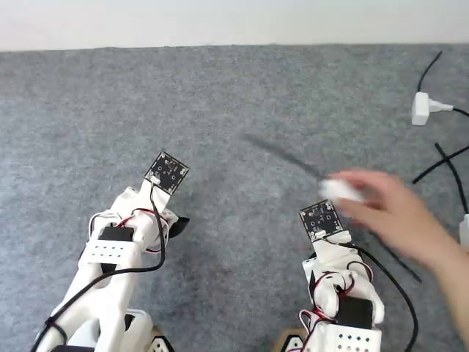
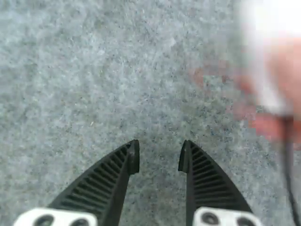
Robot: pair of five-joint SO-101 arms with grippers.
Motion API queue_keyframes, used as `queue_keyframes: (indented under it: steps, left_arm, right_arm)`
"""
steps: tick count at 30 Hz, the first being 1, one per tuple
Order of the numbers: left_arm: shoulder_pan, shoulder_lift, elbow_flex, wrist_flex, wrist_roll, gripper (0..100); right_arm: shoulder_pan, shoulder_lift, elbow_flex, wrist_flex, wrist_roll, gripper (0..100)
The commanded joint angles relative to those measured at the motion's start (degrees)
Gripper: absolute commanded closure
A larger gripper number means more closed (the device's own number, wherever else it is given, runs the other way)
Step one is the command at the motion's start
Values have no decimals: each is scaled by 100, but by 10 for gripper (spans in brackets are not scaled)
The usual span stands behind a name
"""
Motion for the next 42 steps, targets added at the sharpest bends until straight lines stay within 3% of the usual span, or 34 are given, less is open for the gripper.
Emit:
queue_keyframes:
  steps: [1, 35, 42]
  left_arm:
    - [9, 9, -277, 53, 9, 674]
    - [9, 0, -321, 255, 44, 673]
    - [26, -1407, -655, 1890, 53, 673]
  right_arm:
    - [40, -40, 105, -92, -35, 835]
    - [40, -40, 105, -92, -35, 835]
    - [31, -31, 105, -92, -53, 835]
